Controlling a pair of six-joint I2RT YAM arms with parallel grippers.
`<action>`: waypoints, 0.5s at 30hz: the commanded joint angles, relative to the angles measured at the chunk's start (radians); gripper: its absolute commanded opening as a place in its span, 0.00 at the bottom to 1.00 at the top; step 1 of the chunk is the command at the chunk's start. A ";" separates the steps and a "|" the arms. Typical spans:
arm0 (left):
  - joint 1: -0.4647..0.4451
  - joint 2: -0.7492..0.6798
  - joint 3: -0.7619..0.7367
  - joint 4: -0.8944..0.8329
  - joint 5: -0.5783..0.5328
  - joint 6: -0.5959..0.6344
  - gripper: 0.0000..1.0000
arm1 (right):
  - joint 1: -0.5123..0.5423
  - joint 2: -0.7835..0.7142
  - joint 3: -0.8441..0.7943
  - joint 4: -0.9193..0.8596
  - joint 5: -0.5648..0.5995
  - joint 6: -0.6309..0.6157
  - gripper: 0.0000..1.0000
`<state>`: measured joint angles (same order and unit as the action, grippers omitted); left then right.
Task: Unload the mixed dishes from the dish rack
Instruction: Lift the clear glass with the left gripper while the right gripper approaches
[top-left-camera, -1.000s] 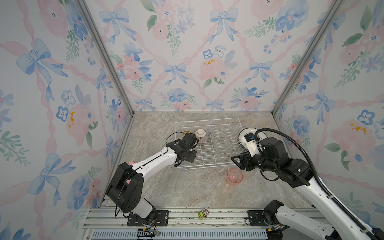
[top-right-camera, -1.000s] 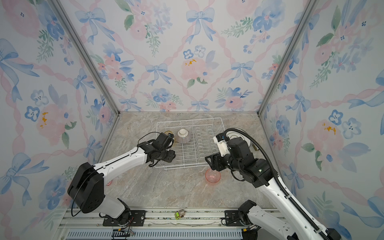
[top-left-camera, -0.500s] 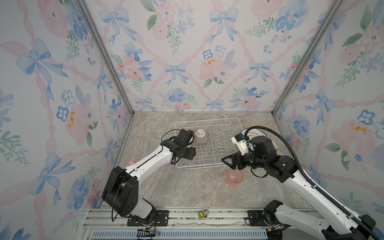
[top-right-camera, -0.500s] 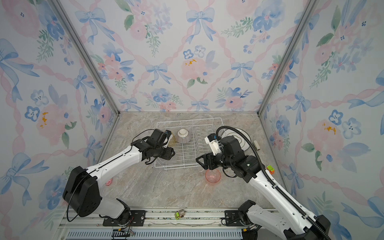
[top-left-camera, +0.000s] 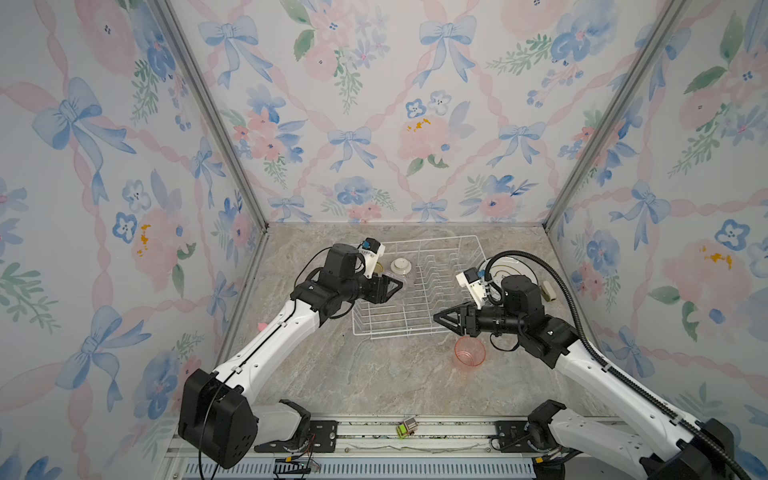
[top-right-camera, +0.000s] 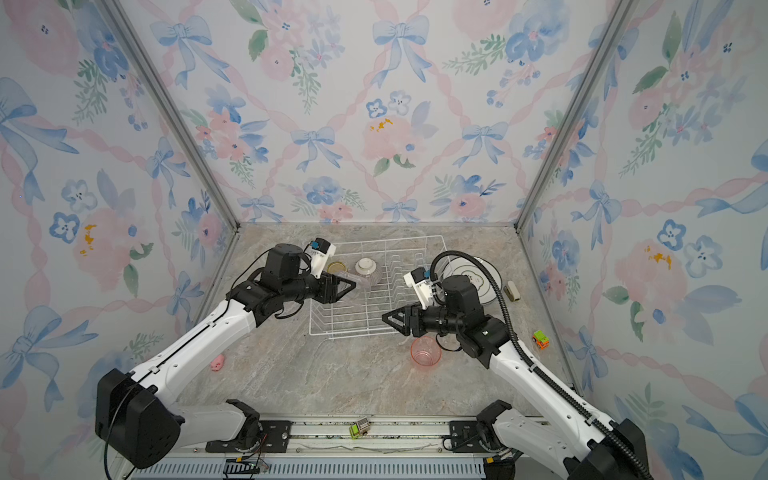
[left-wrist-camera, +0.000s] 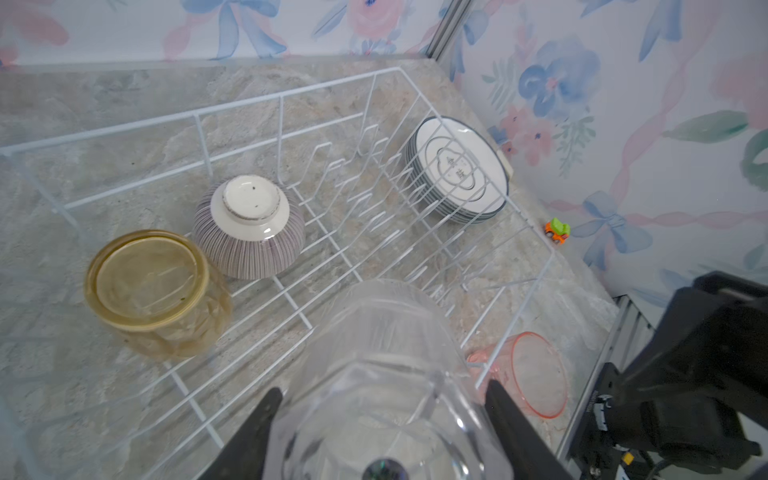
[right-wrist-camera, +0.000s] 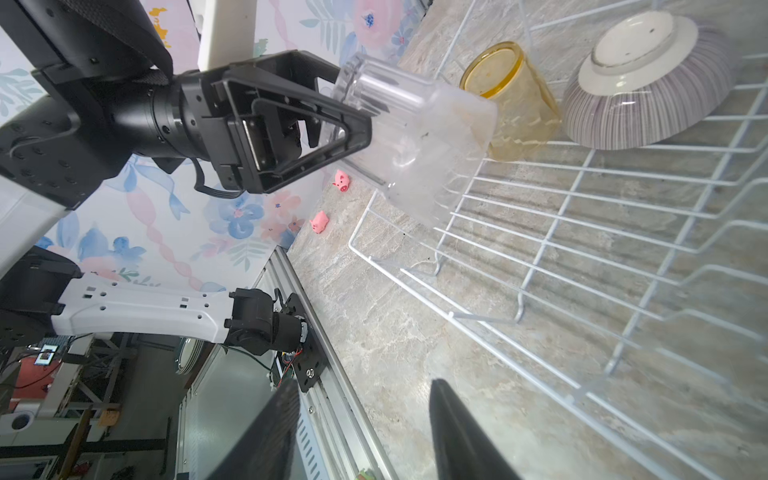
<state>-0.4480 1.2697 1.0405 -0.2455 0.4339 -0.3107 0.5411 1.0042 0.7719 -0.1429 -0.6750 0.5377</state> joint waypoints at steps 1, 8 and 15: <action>0.030 -0.038 -0.062 0.257 0.192 -0.110 0.35 | -0.022 -0.013 -0.035 0.184 -0.069 0.075 0.49; 0.046 -0.033 -0.115 0.475 0.310 -0.242 0.34 | -0.059 -0.029 -0.088 0.358 -0.084 0.176 0.50; 0.035 -0.013 -0.134 0.585 0.362 -0.308 0.34 | -0.076 0.016 -0.093 0.509 -0.094 0.237 0.50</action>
<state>-0.4061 1.2469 0.9180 0.2348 0.7425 -0.5751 0.4770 1.0004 0.6876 0.2459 -0.7456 0.7307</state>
